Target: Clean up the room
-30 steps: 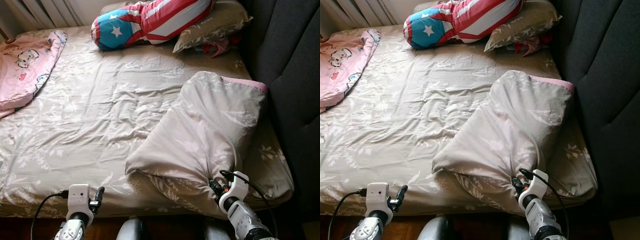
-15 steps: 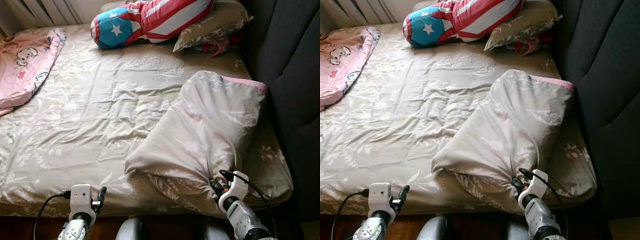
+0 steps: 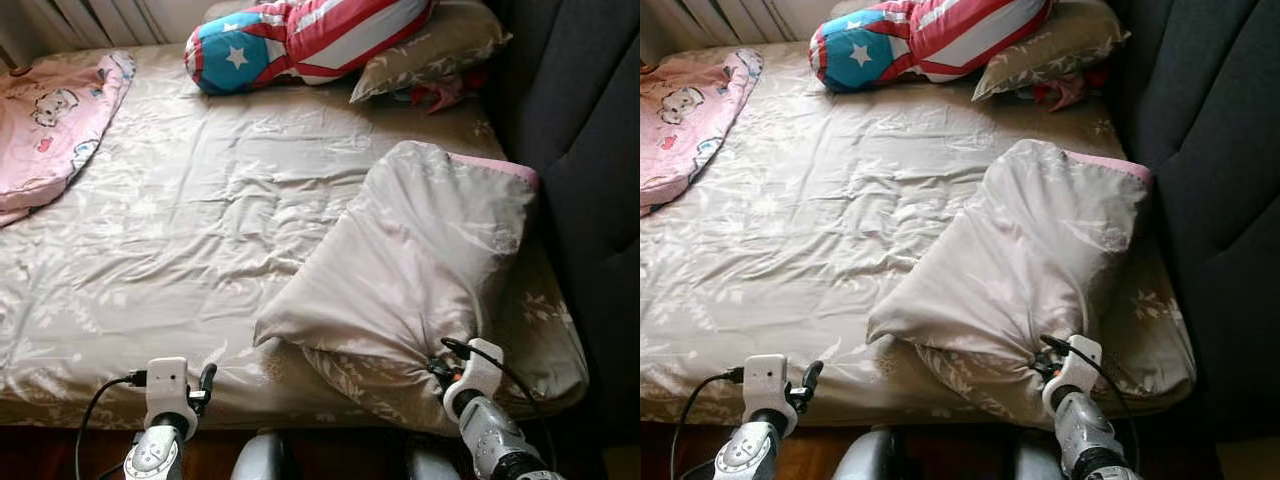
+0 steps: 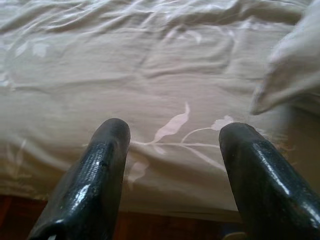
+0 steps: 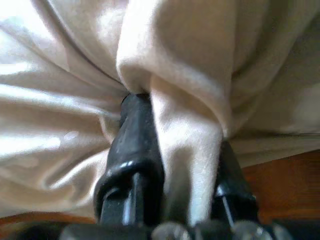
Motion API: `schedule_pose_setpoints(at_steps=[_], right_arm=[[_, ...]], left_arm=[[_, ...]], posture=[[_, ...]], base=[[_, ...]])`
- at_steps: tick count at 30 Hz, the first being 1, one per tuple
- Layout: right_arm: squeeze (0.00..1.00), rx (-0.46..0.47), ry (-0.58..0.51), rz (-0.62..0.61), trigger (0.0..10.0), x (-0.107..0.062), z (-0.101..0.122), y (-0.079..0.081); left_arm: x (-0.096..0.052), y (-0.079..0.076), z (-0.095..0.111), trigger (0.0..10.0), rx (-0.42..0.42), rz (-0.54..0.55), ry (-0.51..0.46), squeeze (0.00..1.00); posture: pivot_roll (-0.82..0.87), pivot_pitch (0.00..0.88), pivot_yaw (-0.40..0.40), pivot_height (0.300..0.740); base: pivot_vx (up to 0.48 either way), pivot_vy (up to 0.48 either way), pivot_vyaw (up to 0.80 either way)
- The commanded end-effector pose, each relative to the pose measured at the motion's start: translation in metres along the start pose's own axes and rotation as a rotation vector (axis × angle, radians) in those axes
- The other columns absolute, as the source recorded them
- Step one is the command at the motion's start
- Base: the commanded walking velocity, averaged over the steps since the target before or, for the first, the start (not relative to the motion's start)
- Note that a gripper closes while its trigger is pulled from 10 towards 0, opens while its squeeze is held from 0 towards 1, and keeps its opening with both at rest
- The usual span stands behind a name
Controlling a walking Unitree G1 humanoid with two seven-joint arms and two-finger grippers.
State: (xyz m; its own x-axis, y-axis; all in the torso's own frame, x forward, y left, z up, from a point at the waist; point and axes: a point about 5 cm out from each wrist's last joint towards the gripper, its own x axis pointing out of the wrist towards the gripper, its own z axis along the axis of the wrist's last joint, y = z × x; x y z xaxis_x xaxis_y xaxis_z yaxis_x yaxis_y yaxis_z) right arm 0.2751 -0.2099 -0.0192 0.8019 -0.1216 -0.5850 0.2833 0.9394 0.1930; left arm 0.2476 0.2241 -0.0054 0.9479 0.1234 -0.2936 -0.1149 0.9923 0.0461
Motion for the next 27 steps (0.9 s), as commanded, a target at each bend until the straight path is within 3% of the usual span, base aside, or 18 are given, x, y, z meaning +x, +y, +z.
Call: schedule_pose_setpoints(at_steps=[1, 2, 5, 9, 11, 13, 14, 15, 16, 17, 18, 19, 20, 26, 27], right_arm=[[0.00, -0.031, -0.154, -0.305, 0.0, -0.009, 0.038, -0.064], [0.00, -0.040, -0.212, -0.385, 0.0, -0.014, 0.055, -0.081], [0.00, -0.083, -0.261, -0.447, 0.0, -0.019, 0.070, -0.095], [0.00, -0.155, -0.403, -0.602, 0.0, -0.039, 0.115, -0.132], [0.00, -0.166, -0.439, -0.631, 0.0, -0.045, 0.127, -0.140], [0.00, -0.182, -0.422, -0.610, 0.0, -0.042, 0.126, -0.136], [0.00, -0.210, -0.389, -0.582, 2.1, -0.038, 0.119, -0.132], [0.00, -0.210, -0.389, -0.582, 2.1, -0.038, 0.119, -0.132], [0.00, -0.242, -0.384, -0.596, 3.6, -0.038, 0.115, -0.131], [0.00, -0.249, -0.386, -0.603, 3.6, -0.038, 0.115, -0.131], [0.00, -0.239, -0.375, -0.591, 0.0, -0.037, 0.111, -0.129], [0.00, -0.230, -0.353, -0.587, 3.9, -0.034, 0.106, -0.126], [0.00, -0.204, -0.326, -0.528, 10.0, -0.029, 0.096, -0.117], [0.00, -0.196, -0.283, -0.471, 10.0, -0.023, 0.080, -0.104], [0.34, -0.199, -0.284, -0.469, 10.0, -0.023, 0.080, -0.104]], left_arm=[[-0.006, 0.007, -0.012, 10.0, -0.020, 0.042, 0.044, 0.00], [-0.005, 0.006, -0.012, 10.0, -0.022, 0.043, 0.046, 0.00], [-0.005, 0.006, -0.012, 10.0, -0.024, 0.045, 0.050, 0.00], [-0.004, 0.007, -0.013, 10.0, -0.027, 0.053, 0.054, 0.00], [-0.003, 0.007, -0.013, 10.0, -0.028, 0.056, 0.055, 0.00], [-0.004, 0.007, -0.014, 10.0, -0.028, 0.059, 0.062, 0.00], [-0.004, 0.007, -0.016, 10.0, -0.029, 0.061, 0.068, 0.00], [-0.004, 0.007, -0.016, 10.0, -0.029, 0.061, 0.068, 0.00], [-0.004, 0.006, -0.016, 10.0, -0.030, 0.063, 0.072, 0.00], [-0.004, 0.006, -0.016, 10.0, -0.030, 0.063, 0.072, 0.00], [-0.004, 0.006, -0.017, 10.0, -0.032, 0.065, 0.073, 0.00], [-0.004, 0.006, -0.017, 10.0, -0.033, 0.066, 0.074, 0.00], [-0.004, 0.005, -0.017, 10.0, -0.034, 0.067, 0.076, 0.00], [-0.004, 0.006, -0.018, 10.0, -0.033, 0.068, 0.081, 0.00], [-0.004, 0.006, -0.019, 10.0, -0.034, 0.070, 0.082, 0.00]], posture=[[-0.06, 0.132, 0.048, 0.657], [-0.08, 0.128, 0.045, 0.657], [-0.09, 0.125, 0.042, 0.657], [-0.10, 0.117, 0.034, 0.657], [-0.11, 0.114, 0.031, 0.657], [-0.11, 0.114, 0.031, 0.657], [-0.12, 0.109, 0.028, 0.657], [-0.12, 0.109, 0.028, 0.657], [-0.11, 0.109, 0.028, 0.657], [-0.11, 0.109, 0.028, 0.657], [-0.11, 0.106, 0.028, 0.657], [-0.11, 0.105, 0.030, 0.657], [-0.11, 0.105, 0.029, 0.657], [-0.10, 0.100, 0.027, 0.657], [-0.10, 0.097, 0.027, 0.657]], base=[[0.000, 0.000, 0.00], [0.000, 0.000, 0.00], [0.000, 0.000, 0.00], [0.000, 0.000, 0.00], [0.000, 0.000, 0.00], [0.000, 0.000, 0.00], [0.000, 0.000, 0.00], [0.000, 0.000, 0.00], [0.000, 0.000, 0.00], [0.000, 0.000, 0.00], [0.000, 0.000, 0.00], [0.000, 0.000, 0.00], [0.000, 0.000, 0.00], [0.000, 0.000, 0.00], [0.000, 0.000, 0.00]])
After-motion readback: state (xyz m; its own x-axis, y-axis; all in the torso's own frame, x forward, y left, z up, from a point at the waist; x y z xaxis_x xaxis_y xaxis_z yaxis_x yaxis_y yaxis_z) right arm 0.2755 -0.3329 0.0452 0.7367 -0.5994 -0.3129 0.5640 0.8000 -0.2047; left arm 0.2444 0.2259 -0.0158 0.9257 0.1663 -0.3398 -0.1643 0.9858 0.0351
